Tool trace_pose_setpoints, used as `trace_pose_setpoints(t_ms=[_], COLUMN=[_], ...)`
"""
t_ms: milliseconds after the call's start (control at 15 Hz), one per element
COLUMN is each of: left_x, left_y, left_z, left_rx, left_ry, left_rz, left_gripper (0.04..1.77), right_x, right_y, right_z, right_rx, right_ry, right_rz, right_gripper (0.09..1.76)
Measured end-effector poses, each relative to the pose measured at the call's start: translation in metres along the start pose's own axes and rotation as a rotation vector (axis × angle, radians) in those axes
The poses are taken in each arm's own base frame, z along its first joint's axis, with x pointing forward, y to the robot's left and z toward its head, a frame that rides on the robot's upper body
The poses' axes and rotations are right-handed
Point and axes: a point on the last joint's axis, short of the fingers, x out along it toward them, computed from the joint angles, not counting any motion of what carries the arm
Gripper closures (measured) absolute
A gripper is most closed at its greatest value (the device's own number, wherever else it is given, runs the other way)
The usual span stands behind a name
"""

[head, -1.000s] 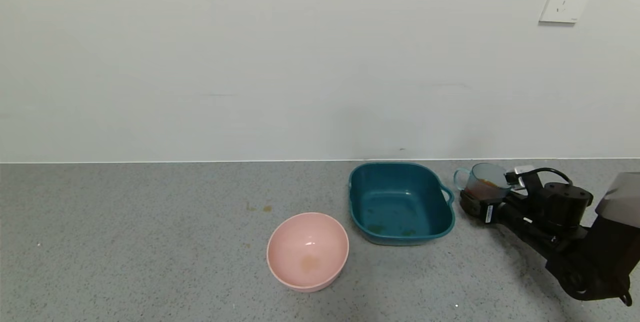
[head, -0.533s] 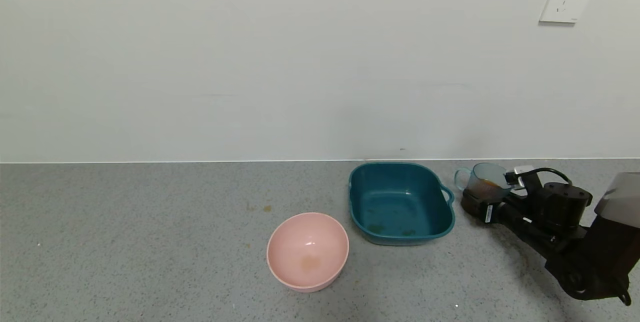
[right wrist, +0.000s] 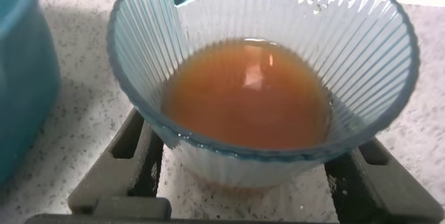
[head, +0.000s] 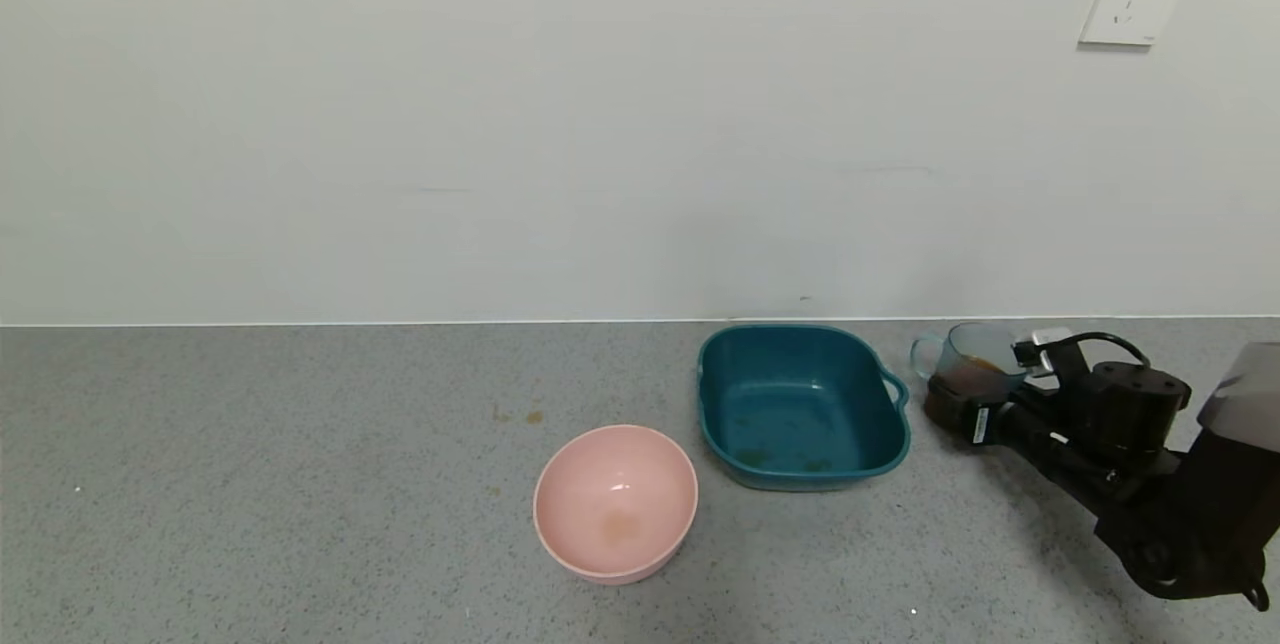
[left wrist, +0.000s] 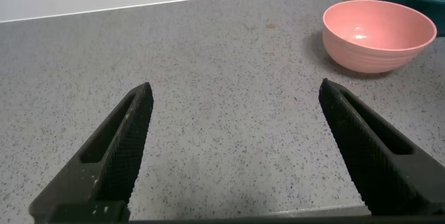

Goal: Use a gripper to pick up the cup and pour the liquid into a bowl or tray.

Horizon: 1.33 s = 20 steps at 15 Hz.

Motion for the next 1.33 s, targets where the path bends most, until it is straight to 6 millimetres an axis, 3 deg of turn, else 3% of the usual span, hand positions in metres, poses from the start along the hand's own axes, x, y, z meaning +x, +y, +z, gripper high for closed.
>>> trace_pose_setpoints(t_ms=[400, 800, 1067, 1333], left_x=[0.000, 0.000, 0.000, 0.000], left_y=[0.000, 0.000, 0.000, 0.000], left_z=[0.000, 0.000, 0.000, 0.000], left_rx=[0.000, 0.000, 0.000, 0.000], left_ry=[0.000, 0.000, 0.000, 0.000], left_rz=[0.000, 0.000, 0.000, 0.000], left_gripper=[0.09, 0.09, 0.09, 0.09], right_x=[-0.007, -0.010, -0.011, -0.011], right_y=[-0.002, -0.001, 0.008, 0.023], right_z=[0.024, 0.076, 0.107, 0.119], right_rx=[0.002, -0.033, -0.128, -0.209], right_ry=[0.021, 0.028, -0.022, -0.053], right_rz=[-0.006, -0.013, -0.029, -0.034], right_gripper=[0.52, 0.52, 0.52, 0.52])
